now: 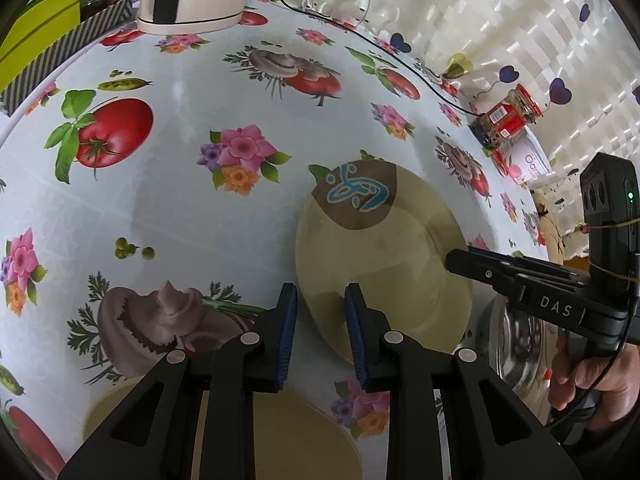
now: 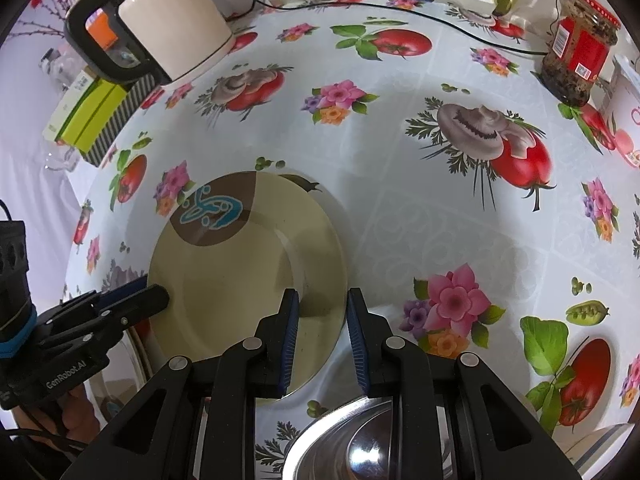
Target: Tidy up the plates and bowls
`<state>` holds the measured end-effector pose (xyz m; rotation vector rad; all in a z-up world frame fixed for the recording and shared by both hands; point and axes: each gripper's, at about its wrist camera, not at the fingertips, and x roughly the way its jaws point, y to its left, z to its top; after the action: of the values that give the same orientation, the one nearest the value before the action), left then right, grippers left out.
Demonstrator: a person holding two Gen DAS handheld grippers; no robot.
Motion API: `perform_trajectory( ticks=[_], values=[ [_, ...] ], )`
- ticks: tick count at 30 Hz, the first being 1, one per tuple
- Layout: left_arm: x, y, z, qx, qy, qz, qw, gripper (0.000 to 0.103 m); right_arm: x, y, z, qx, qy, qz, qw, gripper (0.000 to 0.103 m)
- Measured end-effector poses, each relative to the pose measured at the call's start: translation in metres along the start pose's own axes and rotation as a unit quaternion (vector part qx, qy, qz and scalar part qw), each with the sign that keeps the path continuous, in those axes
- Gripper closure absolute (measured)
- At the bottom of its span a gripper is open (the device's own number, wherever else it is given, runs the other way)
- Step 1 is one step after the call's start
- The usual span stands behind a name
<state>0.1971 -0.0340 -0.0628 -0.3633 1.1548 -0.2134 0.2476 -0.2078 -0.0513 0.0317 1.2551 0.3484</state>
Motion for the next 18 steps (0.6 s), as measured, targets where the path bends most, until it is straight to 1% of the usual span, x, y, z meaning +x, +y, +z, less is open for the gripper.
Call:
perform_trajectory(
  ticks=[5,18],
  values=[
    [0.000,-0.002,0.001,0.003,-0.003,0.005,1.0000,0.080,0.000,0.000,0.000,0.000,-0.001,-0.001,1.000,0.081],
    [-0.017,-0.002,0.002,0.005,-0.022,0.008,0.9997,0.080,-0.009,0.003,-0.001,0.003,-0.015,0.006,1.000,0.081]
  ],
)
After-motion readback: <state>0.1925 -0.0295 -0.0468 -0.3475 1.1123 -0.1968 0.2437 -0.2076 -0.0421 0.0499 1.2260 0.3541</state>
